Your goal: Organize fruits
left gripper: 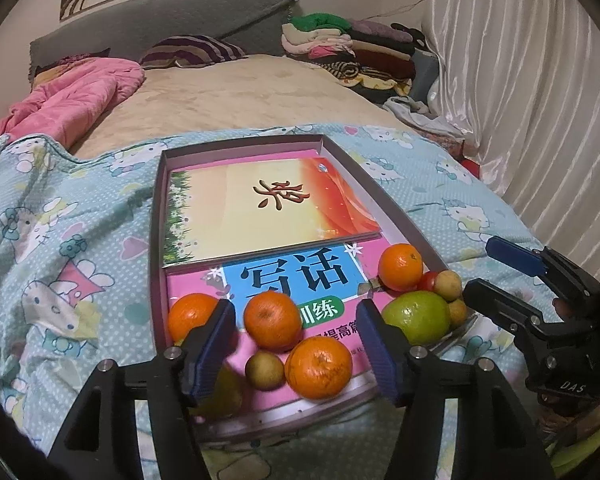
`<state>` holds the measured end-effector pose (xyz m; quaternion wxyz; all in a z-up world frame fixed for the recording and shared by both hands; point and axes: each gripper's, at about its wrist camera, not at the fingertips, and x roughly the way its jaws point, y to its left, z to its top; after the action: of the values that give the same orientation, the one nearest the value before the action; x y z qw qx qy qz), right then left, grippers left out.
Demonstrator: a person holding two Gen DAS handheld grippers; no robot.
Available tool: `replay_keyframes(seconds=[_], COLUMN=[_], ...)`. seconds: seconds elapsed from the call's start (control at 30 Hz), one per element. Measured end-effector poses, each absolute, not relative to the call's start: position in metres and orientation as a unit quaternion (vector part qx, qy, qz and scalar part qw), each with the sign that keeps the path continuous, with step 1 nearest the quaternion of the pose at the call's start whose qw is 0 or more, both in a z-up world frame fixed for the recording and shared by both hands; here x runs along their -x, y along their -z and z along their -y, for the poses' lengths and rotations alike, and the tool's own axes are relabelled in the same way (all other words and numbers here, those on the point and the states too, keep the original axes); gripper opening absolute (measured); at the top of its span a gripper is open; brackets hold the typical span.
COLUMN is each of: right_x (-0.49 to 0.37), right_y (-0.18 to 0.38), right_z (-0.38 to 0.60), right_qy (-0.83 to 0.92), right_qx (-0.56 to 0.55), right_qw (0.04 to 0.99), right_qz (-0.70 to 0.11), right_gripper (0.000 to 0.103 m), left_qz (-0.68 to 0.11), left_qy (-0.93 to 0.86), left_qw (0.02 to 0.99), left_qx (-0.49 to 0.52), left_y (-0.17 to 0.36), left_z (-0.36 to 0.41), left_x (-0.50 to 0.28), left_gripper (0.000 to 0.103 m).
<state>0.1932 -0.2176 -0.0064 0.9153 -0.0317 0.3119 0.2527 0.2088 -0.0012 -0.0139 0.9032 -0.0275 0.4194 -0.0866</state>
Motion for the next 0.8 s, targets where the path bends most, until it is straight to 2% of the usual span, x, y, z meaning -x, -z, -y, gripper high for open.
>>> replay_keyframes(seconds=[0.17, 0.4, 0.53, 0.8], right_x=[-0.183, -0.155, -0.136, -0.099], right_y=[0.000, -0.010, -0.013, -0.008], right_z=[0.219, 0.215, 0.214, 0.220], right_qy=[-0.258, -0.256, -0.261, -0.253], right_qx=[0.027, 0.035, 0.025, 0.003], right_qw=[0.917, 0.923, 0.927, 0.933], right_qz=[-0.303, -0.285, -0.268, -0.255], right_gripper=[0.076, 0.080, 0.081, 0.085], left_qz=[-0.410, -0.393, -0.382, -0.362], left_qy=[0.070, 0.058, 0.046, 0.013], left_qw=[0.909, 0.917, 0.922, 0.931], left_qx=[0.032, 0.043, 0.043, 0.048], left_y=[0.006, -0.006, -0.008, -0.004], left_z=[-0.002, -0.004, -0.003, -0.010], left_x=[-0.194, -0.165, -0.144, -0.101], left_gripper=[0.072, 0.091, 0.096, 0.098])
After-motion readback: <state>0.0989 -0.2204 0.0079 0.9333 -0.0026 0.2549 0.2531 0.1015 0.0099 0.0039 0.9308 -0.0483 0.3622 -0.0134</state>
